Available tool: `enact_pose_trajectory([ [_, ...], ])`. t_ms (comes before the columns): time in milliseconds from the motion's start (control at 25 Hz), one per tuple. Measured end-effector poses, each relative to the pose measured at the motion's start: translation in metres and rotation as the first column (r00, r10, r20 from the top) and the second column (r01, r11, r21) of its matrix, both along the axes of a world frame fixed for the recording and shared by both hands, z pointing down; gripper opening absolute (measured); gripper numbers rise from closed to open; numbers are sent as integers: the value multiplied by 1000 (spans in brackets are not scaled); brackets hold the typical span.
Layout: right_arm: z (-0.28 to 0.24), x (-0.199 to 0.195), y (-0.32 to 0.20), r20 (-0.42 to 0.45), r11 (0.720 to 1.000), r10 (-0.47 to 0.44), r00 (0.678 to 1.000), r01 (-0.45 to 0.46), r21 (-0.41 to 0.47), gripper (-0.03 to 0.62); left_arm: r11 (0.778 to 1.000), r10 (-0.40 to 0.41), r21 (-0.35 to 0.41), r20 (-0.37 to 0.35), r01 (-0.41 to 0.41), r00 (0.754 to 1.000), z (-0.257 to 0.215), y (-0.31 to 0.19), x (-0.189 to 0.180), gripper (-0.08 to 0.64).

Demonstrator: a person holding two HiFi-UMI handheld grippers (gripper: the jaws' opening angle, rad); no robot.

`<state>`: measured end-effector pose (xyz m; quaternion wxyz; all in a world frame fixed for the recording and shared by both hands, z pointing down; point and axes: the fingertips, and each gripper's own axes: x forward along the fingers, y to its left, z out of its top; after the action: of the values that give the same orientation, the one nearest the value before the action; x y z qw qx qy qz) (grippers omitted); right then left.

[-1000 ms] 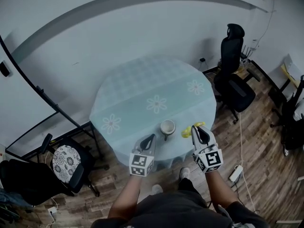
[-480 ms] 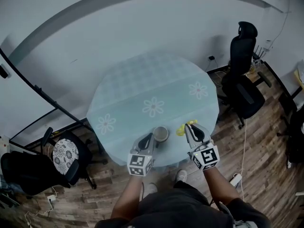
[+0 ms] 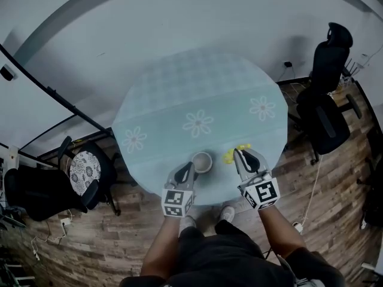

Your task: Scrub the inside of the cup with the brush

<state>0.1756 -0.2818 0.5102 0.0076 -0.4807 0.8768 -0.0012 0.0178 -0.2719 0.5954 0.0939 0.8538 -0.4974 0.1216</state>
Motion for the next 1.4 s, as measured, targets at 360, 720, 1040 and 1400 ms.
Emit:
enact_pose_trajectory([
  [360,16,-12,-18,3,1000,5,1000,-5,-24,38,997,60,-54,-6,-60,998,43,-8,-2,154],
  [720,24,-24,-31,-15,1000,20,1000,-20,-23,38,944,207,-278,71,-180,976,138,-17,22,582],
  [1040,26,-20,-50,-20,999,31,999,-32,-5,38,926,180,-356,130,-123,975,185,-44,29,600],
  [1400,34,-18,-65,-25,1000,25,999,-25,-9,38,900,194,-426,190,-97,962,210,-58,36,598],
])
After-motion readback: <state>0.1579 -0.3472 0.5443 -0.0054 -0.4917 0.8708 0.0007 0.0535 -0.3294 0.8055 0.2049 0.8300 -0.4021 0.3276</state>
